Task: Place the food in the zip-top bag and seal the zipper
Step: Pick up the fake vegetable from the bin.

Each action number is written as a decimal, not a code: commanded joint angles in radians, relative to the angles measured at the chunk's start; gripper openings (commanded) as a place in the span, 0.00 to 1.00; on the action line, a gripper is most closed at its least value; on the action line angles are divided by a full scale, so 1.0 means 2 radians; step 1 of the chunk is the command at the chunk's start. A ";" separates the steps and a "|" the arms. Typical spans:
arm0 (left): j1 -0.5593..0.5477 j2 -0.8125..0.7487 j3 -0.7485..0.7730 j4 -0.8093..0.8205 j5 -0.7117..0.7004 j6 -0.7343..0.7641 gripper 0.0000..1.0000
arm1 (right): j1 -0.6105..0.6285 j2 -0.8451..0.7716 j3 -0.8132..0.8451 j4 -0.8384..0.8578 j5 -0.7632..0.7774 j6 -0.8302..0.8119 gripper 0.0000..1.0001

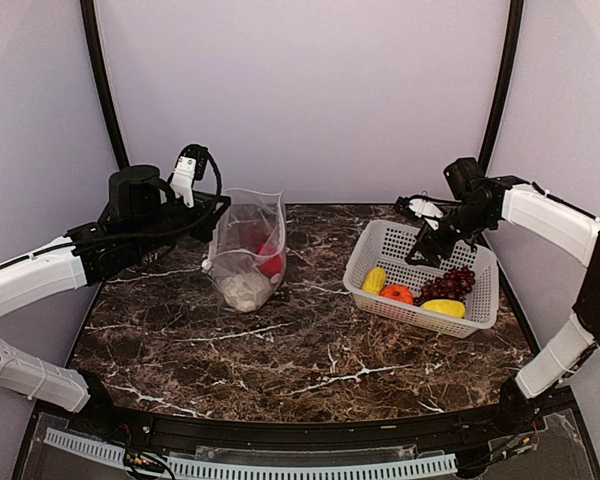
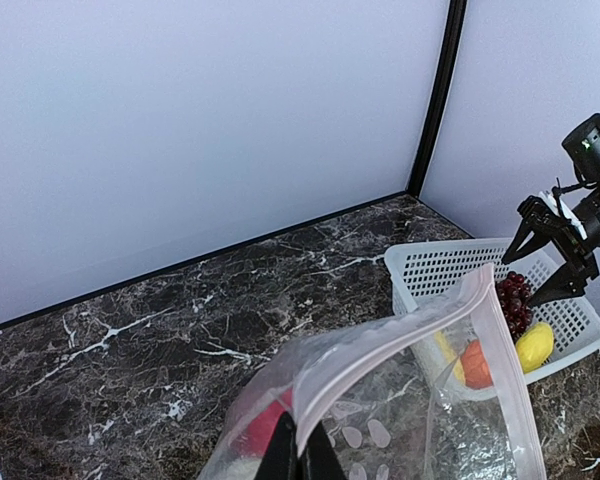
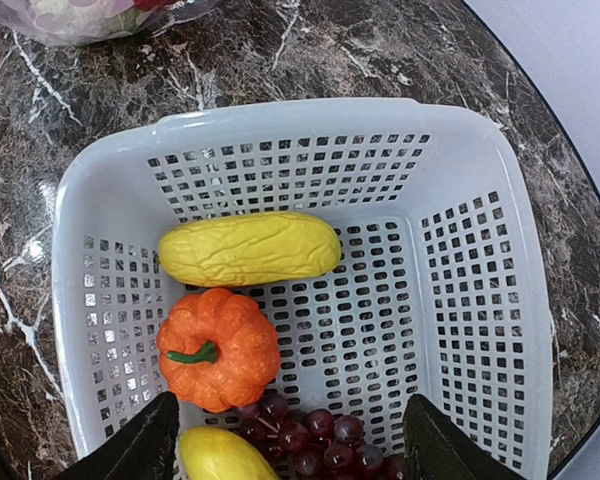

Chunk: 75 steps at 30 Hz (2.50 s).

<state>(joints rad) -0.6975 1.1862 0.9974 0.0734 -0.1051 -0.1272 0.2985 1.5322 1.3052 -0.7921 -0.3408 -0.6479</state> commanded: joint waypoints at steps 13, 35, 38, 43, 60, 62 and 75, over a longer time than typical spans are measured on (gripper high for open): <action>0.002 -0.002 0.003 0.003 -0.003 -0.001 0.01 | -0.001 0.041 -0.002 -0.041 0.011 -0.010 0.72; 0.002 -0.002 0.003 0.003 -0.002 0.000 0.01 | 0.029 0.121 0.019 -0.026 -0.006 0.019 0.99; 0.002 -0.003 0.003 0.003 -0.001 0.000 0.01 | 0.033 0.129 0.019 -0.033 -0.016 0.015 0.99; 0.002 -0.003 0.003 0.003 -0.001 -0.001 0.01 | 0.044 0.139 0.016 -0.045 -0.021 0.009 0.99; 0.002 -0.001 0.003 0.002 0.002 -0.003 0.01 | 0.049 0.168 0.008 -0.040 0.017 0.023 0.98; 0.002 0.000 0.003 0.002 0.002 -0.003 0.01 | 0.049 0.171 0.008 -0.039 0.025 0.025 0.96; 0.002 0.000 0.003 0.003 0.005 -0.004 0.01 | 0.049 0.167 0.011 -0.036 0.047 0.027 0.75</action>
<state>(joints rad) -0.6975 1.1908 0.9974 0.0734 -0.1047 -0.1276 0.3893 1.8656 1.3239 -0.8658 -0.2802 -0.6003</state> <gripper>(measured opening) 0.011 0.780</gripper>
